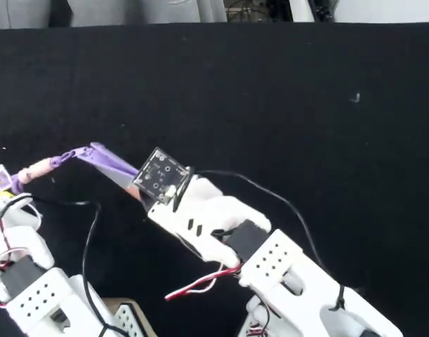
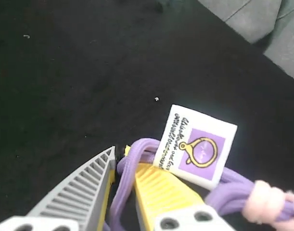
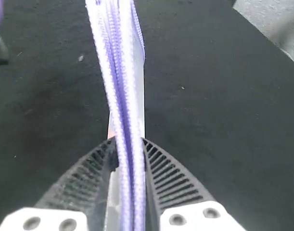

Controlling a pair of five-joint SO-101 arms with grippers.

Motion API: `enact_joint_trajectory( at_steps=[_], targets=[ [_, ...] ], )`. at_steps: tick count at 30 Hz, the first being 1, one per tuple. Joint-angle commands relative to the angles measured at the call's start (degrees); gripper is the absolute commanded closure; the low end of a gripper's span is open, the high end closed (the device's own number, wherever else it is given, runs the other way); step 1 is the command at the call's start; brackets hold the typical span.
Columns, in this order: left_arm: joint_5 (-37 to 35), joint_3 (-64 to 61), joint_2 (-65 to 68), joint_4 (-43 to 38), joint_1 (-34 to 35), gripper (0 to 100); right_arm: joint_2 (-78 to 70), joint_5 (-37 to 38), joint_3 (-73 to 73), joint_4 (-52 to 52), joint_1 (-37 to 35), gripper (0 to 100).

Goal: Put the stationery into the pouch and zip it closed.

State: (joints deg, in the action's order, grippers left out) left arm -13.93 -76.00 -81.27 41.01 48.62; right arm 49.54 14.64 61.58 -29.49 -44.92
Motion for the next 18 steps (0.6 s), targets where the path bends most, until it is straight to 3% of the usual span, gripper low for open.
enact_joint_trajectory(
  at_steps=[1,5,14,18],
  targets=[
    [-0.7,9.6,5.3,3.2,-0.3,97,0.3,0.5,-2.2,1.1,2.6,98.8],
    [-0.7,24.0,20.5,8.7,-0.4,97,0.3,0.5,-2.3,1.1,2.8,98.8],
    [3.4,62.2,58.8,33.9,-5.7,97,0.4,0.5,-2.5,1.1,2.9,98.8],
    [7.5,71.2,72.5,35.6,-4.1,97,0.4,0.4,-2.8,1.1,3.5,98.8]
  ],
)
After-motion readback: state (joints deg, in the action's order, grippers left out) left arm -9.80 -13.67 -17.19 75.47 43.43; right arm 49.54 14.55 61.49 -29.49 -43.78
